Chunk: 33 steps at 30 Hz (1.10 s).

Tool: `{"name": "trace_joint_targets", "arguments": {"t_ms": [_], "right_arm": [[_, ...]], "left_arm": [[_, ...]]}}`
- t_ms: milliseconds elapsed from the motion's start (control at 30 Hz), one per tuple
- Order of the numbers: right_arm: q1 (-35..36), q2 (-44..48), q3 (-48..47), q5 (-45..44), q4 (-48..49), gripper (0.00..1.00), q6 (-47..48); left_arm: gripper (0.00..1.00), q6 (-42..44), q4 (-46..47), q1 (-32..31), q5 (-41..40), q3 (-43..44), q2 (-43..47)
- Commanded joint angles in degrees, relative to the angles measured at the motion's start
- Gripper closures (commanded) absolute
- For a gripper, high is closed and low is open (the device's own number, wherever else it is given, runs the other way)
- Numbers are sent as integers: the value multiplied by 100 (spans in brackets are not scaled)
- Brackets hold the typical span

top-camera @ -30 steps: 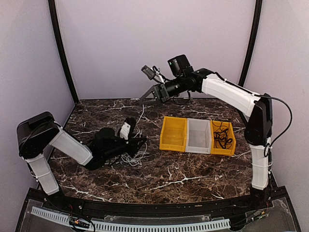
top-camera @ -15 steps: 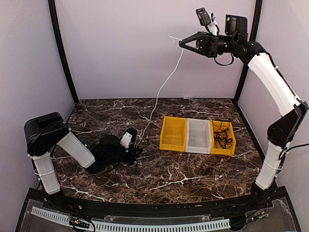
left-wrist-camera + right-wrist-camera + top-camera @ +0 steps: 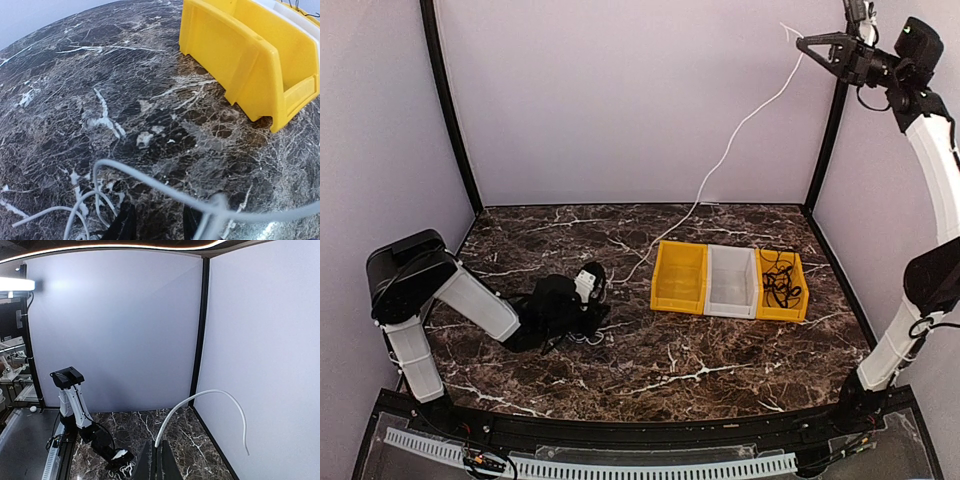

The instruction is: Untangle the cables

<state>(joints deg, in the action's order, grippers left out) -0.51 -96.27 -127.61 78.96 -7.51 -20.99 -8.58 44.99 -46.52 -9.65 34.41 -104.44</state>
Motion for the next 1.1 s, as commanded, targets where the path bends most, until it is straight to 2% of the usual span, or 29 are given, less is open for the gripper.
{"name": "trace_joint_targets", "arguments": {"t_ms": [0, 167, 300, 367, 500, 767, 933, 1067], "right_arm": [[-350, 270, 170, 166, 1379, 100, -981], [-739, 441, 213, 84, 1540, 100, -1025], [-1521, 461, 281, 92, 3227, 100, -2493], [-1729, 476, 403, 70, 3701, 100, -2815], [-1922, 527, 471, 47, 3706, 100, -2764], [-1992, 541, 555, -170, 3687, 100, -2718], [-2141, 459, 192, -312, 3656, 100, -2707], [-2176, 427, 98, -408, 3672, 100, -2717]], "left_arm": [[66, 5, -600, -5, -608, 75, 247], [66, 1, -946, 26, -956, 9, 491], [66, -98, -1263, 304, -1232, -115, 789], [66, -161, -1268, 441, -1267, -264, 1025], [66, -384, -1459, 654, -1390, -466, 1412], [60, -549, -2066, 742, -1558, -476, 1613], [43, -634, -2203, 757, -1743, -549, 1739], [40, -781, -2242, 752, -1812, -641, 1872]]}}
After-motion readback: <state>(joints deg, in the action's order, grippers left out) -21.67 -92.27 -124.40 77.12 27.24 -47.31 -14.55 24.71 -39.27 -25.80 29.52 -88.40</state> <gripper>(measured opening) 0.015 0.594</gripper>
